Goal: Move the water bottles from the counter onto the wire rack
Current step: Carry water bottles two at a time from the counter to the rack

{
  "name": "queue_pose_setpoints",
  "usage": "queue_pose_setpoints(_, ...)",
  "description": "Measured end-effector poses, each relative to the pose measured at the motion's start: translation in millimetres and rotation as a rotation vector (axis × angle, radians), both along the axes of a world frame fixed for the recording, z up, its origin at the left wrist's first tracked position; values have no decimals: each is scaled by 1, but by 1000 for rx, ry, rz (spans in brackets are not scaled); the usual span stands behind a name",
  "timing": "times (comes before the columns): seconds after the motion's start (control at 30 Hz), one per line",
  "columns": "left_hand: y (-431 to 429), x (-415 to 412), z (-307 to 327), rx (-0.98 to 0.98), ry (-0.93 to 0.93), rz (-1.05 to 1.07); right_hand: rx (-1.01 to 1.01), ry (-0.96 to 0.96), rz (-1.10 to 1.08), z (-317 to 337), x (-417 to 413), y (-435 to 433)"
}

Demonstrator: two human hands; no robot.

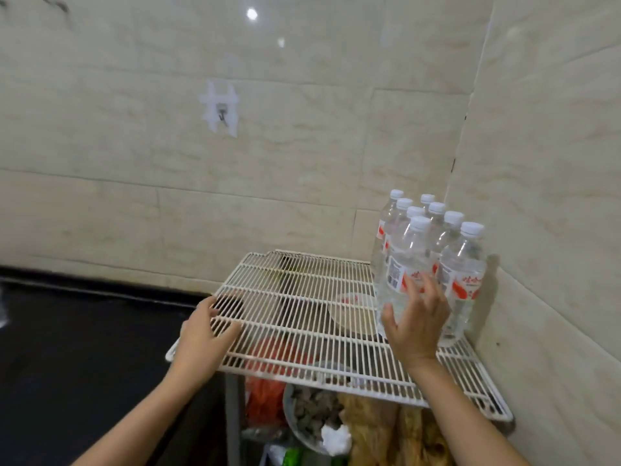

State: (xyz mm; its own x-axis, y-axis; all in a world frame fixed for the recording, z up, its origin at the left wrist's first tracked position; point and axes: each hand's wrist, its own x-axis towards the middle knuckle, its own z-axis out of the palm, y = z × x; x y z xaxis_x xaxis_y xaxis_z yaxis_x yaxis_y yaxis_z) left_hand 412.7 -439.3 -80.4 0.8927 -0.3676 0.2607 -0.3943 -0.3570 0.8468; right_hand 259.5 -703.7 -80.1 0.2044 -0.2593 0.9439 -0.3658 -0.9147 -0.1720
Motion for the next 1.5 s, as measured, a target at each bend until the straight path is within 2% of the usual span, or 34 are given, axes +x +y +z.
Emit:
queue_pose_setpoints(0.13,71,9,-3,15,17,117,-29,101,97,-5,26,61)
queue_pose_setpoints(0.33,229,9,-12,125,2,352,70,343,317,-16,78,224)
queue_pose_setpoints(0.5,369,-11,-41,270,49,532,223,701,501,-37,124,368)
queue_pose_setpoints(0.63,477,-34,-51,286,107,725,146,856,604,-51,148,464)
queue_pose_setpoints(0.77,557,-55,-61,324,141,907,94,888,695,-52,162,544)
queue_pose_setpoints(0.97,609,-74,-93,272,231,998,23,1012,801,-66,185,618)
queue_pose_setpoints(1.13,645,-64,-108,273,278,1056,81,1103,846,-86,221,660)
queue_pose_setpoints(1.3,681,-14,-108,240,264,1118,109,1153,884,-102,284,704)
queue_pose_setpoints(1.5,718,86,-98,268,260,1147,204,1129,956,-104,395,756)
